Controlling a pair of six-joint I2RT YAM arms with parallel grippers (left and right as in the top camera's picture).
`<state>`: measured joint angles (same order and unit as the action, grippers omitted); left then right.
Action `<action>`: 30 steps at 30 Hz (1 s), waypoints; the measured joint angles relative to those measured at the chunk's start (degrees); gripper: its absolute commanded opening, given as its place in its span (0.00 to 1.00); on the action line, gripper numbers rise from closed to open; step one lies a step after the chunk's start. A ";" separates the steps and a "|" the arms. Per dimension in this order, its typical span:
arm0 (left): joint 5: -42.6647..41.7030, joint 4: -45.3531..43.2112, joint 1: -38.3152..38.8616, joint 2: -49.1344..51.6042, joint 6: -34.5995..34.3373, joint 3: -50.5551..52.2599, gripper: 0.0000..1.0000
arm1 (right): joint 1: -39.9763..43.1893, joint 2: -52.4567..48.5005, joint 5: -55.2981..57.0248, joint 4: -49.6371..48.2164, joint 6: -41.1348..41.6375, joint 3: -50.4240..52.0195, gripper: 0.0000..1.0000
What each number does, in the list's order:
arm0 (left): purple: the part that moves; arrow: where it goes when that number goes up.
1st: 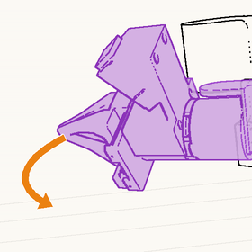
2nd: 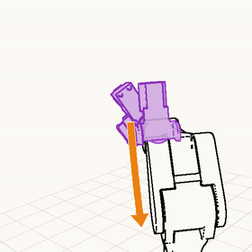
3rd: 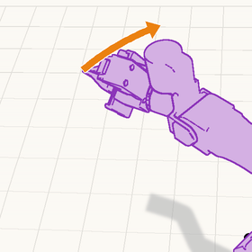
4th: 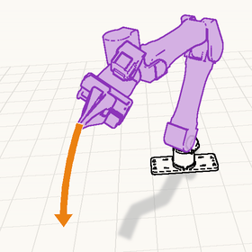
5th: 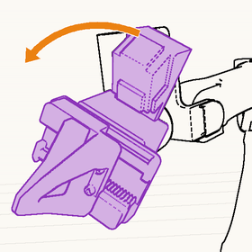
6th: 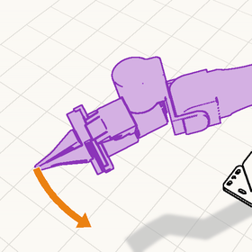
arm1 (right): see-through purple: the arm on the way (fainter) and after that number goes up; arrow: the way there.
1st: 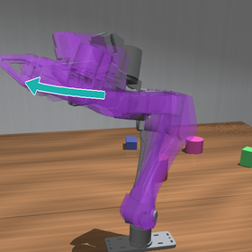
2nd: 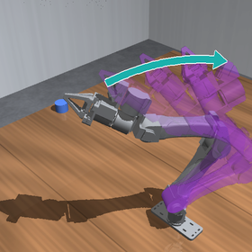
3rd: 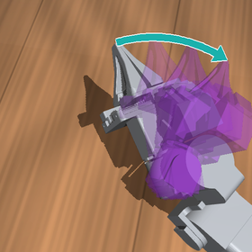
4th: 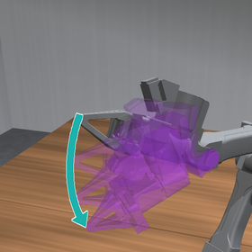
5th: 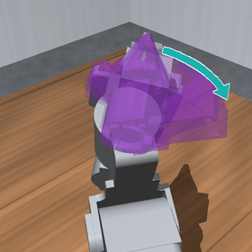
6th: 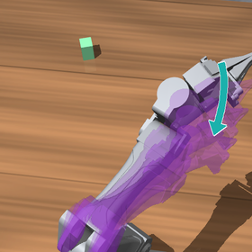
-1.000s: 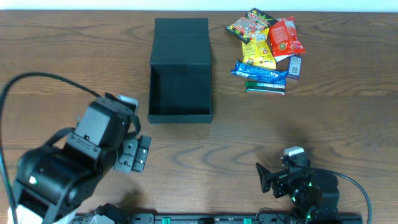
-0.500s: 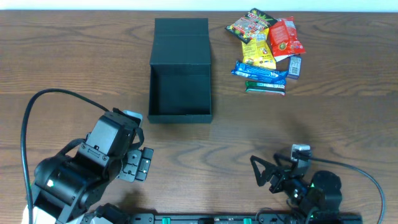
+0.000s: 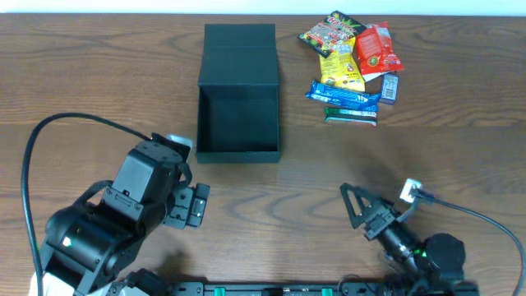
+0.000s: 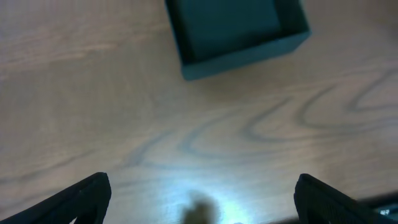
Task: Pack container
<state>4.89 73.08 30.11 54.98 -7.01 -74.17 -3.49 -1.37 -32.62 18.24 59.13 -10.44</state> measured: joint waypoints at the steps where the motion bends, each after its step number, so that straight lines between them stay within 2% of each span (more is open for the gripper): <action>1: 0.00 -1.27 0.00 0.11 0.00 0.00 0.95 | 0.00 -1.64 0.33 -3.34 0.42 0.02 0.99; 6: -0.02 -6.67 -0.20 1.88 0.00 0.02 0.96 | 0.02 -17.75 3.61 -15.23 0.72 -0.61 0.99; 8: -0.02 -8.61 -0.96 3.76 0.02 0.02 0.95 | 0.04 -27.71 5.55 -18.60 -0.48 -2.73 0.99; 12: 0.22 -12.72 -3.52 8.13 0.11 0.02 0.95 | 0.31 -48.96 8.96 -19.89 -7.08 -14.93 0.99; 13: 0.28 -14.91 -4.92 9.99 0.31 0.02 0.96 | 0.37 -57.64 9.75 -20.00 -10.25 -22.03 0.99; 16: 0.24 -18.12 -7.65 13.31 0.50 0.02 0.95 | 0.63 -72.63 10.69 -18.08 -16.28 -36.11 0.99; 18: 0.22 -20.65 -9.55 15.50 0.68 0.02 0.95 | 0.87 -84.50 11.26 -15.15 -19.96 -49.18 0.99; 23: -1.18 -23.74 -14.16 20.98 0.85 0.07 0.95 | 0.90 -111.30 14.08 3.06 -26.67 -84.00 0.99; 27: -3.69 -24.52 -16.92 24.68 0.83 0.15 0.95 | 0.83 -133.79 17.97 19.08 -29.11 -116.93 0.99; 30: -4.96 -25.03 -18.12 25.92 0.83 0.24 0.95 | 0.42 -147.23 21.05 23.34 -29.53 -136.43 0.99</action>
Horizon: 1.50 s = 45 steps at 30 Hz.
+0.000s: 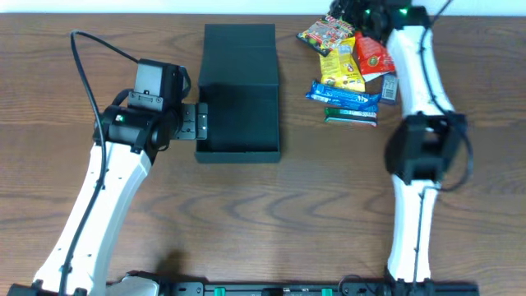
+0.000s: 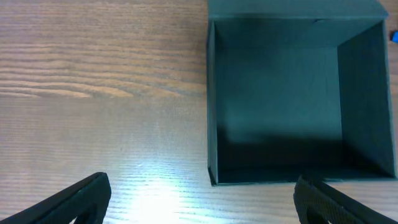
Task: Pack container
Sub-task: 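Reach the right gripper into the snack pile and grasp the Haribo bag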
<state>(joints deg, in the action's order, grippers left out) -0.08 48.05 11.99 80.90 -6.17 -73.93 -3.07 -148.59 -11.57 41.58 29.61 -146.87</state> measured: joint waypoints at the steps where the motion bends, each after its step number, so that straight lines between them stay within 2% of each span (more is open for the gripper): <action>1: -0.13 -0.24 -0.24 0.09 -0.02 0.00 0.95 | -0.22 -2.84 0.94 0.17 -0.09 -3.80 0.99; 3: -0.48 -0.35 -0.74 0.22 0.00 -0.02 0.95 | -1.09 -7.91 3.76 0.39 -0.13 -10.01 0.99; 5: -0.83 -0.48 -1.14 0.22 0.00 -0.02 0.95 | -2.32 -10.54 6.05 0.50 -0.39 -11.93 0.99; 12: -1.18 -0.42 -3.21 0.22 0.00 -0.02 0.95 | -7.63 -16.55 13.88 1.22 -4.44 -12.76 0.99; 18: -1.27 0.09 -5.18 0.22 0.07 -0.02 0.95 | -8.33 -17.00 19.85 4.79 -8.33 -13.49 0.99; 20: -1.27 0.11 -5.40 0.22 0.42 -0.02 0.95 | -8.26 -17.09 21.42 6.08 -9.84 -13.49 0.95; 24: -1.29 0.00 -5.57 0.22 1.03 -0.02 0.96 | -8.26 -17.44 23.98 6.97 -12.48 -13.49 0.78; 26: -1.29 -0.04 -5.77 0.22 1.36 -0.02 0.95 | -8.28 -17.46 24.68 7.21 -13.38 -13.49 0.64; 29: -1.29 -0.11 -6.36 0.22 1.73 -0.02 0.95 | -8.26 -17.46 25.51 7.56 -13.97 -13.49 0.35; 31: -1.27 -0.11 -6.82 0.22 1.75 -0.02 0.95 | -8.26 -17.46 26.03 7.85 -14.21 -13.68 0.22; 40: -1.27 -0.15 -8.26 0.22 1.99 -0.02 0.95 | -8.26 -17.46 27.74 8.83 -14.38 -13.92 0.02; 45: -1.29 -0.15 -8.26 0.22 2.16 -0.02 0.95 | -8.33 -17.46 27.87 9.62 -14.36 -13.92 0.01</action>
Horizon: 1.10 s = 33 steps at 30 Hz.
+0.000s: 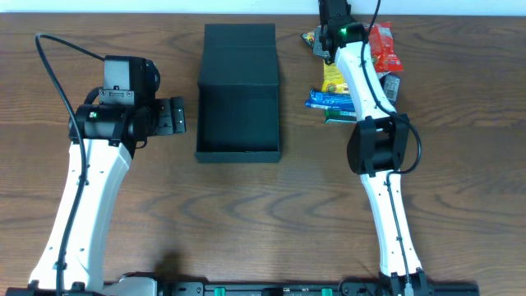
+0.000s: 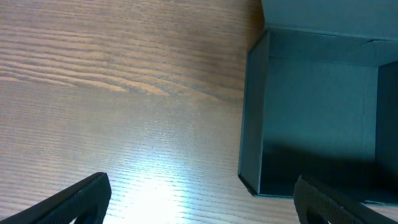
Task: Pack container
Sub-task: 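Reach the right gripper into the snack pile and grasp the Haribo bag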
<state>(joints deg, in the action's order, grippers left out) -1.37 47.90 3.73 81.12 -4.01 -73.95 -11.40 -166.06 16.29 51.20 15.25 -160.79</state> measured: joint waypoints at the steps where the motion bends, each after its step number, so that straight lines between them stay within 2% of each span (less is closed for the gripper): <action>1: 0.00 0.02 0.00 0.00 0.02 0.00 0.95 | -0.07 0.00 0.07 0.24 0.00 0.00 0.01; 13: 0.02 -0.63 0.00 0.00 1.07 0.00 0.95 | -2.84 2.49 -1.25 5.31 -1.90 0.35 0.01; 28: 0.02 -3.26 0.00 0.00 1.49 0.00 0.95 | -4.28 14.27 -4.79 12.50 -5.11 0.46 0.01; 32: 0.02 -4.37 0.00 0.00 1.55 0.00 0.95 | -4.26 15.72 -9.62 15.54 -2.60 0.46 0.58; 33: 0.02 -4.63 0.00 0.00 1.57 0.00 0.95 | -4.26 15.65 -11.34 16.33 -1.44 0.46 0.58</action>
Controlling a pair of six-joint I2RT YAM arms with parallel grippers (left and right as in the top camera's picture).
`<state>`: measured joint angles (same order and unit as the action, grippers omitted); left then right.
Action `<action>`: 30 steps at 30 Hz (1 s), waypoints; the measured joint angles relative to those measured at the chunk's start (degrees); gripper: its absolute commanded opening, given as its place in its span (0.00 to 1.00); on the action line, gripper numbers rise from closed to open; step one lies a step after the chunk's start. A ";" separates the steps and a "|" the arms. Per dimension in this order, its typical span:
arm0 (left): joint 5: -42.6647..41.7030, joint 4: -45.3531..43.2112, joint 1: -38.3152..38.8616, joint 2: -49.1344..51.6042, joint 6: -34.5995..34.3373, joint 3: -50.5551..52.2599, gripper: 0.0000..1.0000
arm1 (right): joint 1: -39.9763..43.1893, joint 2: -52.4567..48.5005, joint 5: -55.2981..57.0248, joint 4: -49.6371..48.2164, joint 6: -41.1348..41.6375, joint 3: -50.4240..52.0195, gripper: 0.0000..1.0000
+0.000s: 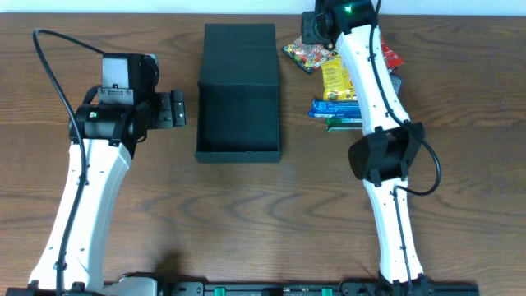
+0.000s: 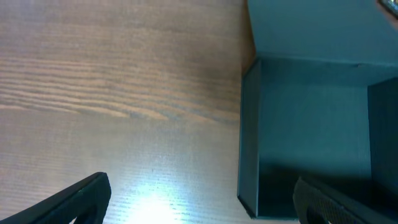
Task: Pack container
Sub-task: 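Reach the right gripper into the snack pile and grasp the Haribo bag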
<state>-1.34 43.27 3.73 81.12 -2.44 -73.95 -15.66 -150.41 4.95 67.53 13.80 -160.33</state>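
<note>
An open black box (image 1: 238,123) lies mid-table, its lid flap (image 1: 239,43) folded back on the far side. In the left wrist view its left wall (image 2: 249,137) sits right of centre. My left gripper (image 1: 175,109) is open beside that wall, with nothing between its fingertips (image 2: 87,198). My right gripper (image 1: 311,27) is at the far edge, shut on the far end of a multicoloured snack packet (image 1: 306,56). That packet lies between the box lid and the snack pile.
The pile right of the box holds a yellow packet (image 1: 338,79), a red packet (image 1: 392,54), a blue bar (image 1: 334,107) and a green bar (image 1: 343,123). The right arm (image 1: 374,99) stretches over them. Bare wood fills the near half of the table.
My right gripper has moved left along the far edge. The multicoloured packet has shifted left and nearer, out from the pile towards the box lid. The left gripper has barely moved.
Both arms were folded low at the near edge. Then the left gripper was open against the box's left wall and the right reached over the snack pile. Then the left stood just left of the box. Now the right holds a packet shifted off the pile.
</note>
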 measured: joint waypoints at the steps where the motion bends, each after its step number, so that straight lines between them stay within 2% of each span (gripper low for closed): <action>1: 0.00 -0.13 0.00 0.00 0.22 0.00 0.95 | 0.00 -0.20 -1.81 1.18 1.68 0.00 0.57; 3: 0.00 -0.22 0.00 0.00 1.03 0.00 0.95 | 0.00 -0.68 -4.07 4.02 5.31 0.02 0.50; 7: 0.00 -0.26 0.00 0.00 2.29 0.00 0.95 | 0.20 -1.73 -7.08 9.86 12.50 0.37 0.50; 14: 0.00 -0.46 0.02 0.00 2.99 0.00 0.96 | 3.06 -1.70 -15.08 20.37 13.79 0.61 0.50; 25: 0.00 -1.25 0.00 0.00 4.00 0.00 0.95 | 6.58 -1.68 -21.70 8.39 12.74 8.26 0.46; 30: 0.02 -1.73 0.00 0.04 4.24 0.00 0.95 | 6.58 -0.31 -21.44 15.47 8.35 8.68 0.47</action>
<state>-1.32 41.54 3.73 81.17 1.80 -73.95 -9.08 -150.71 -16.49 83.00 22.15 -151.65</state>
